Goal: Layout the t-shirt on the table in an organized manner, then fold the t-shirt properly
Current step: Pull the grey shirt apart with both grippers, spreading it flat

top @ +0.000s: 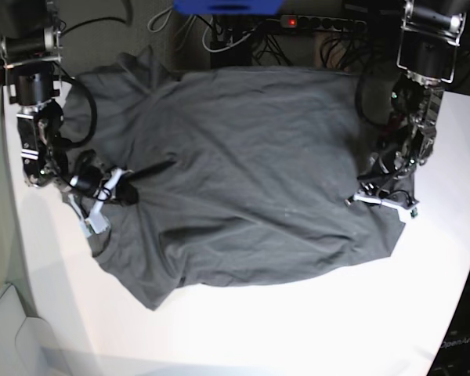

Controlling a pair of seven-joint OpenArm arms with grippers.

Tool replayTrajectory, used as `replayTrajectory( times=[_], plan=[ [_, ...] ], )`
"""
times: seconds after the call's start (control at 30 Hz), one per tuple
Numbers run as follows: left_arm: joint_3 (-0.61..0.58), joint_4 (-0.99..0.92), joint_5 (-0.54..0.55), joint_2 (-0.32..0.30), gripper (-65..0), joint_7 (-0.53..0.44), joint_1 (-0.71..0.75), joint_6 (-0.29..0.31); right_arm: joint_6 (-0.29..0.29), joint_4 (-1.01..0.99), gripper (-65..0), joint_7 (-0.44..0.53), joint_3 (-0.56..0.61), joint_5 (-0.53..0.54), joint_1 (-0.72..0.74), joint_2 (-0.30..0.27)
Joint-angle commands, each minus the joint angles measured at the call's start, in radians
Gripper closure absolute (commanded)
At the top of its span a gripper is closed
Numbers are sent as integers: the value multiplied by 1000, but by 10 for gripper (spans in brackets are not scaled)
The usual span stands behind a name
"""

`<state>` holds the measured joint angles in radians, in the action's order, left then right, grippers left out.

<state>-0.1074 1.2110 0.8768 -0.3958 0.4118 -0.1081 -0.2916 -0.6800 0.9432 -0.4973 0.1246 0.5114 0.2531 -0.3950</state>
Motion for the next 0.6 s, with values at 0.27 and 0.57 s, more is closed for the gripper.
replayTrajectory(
  times=[0.27, 0.57],
  plan=[
    [153, 10, 8, -9, -8, 5, -22, -1, 36, -17, 0, -74, -6, -92, -67, -92],
    [185, 194, 8, -7, -7, 252, 34, -2, 36, 58, 0, -136, -62, -90, -28, -97]
  ],
)
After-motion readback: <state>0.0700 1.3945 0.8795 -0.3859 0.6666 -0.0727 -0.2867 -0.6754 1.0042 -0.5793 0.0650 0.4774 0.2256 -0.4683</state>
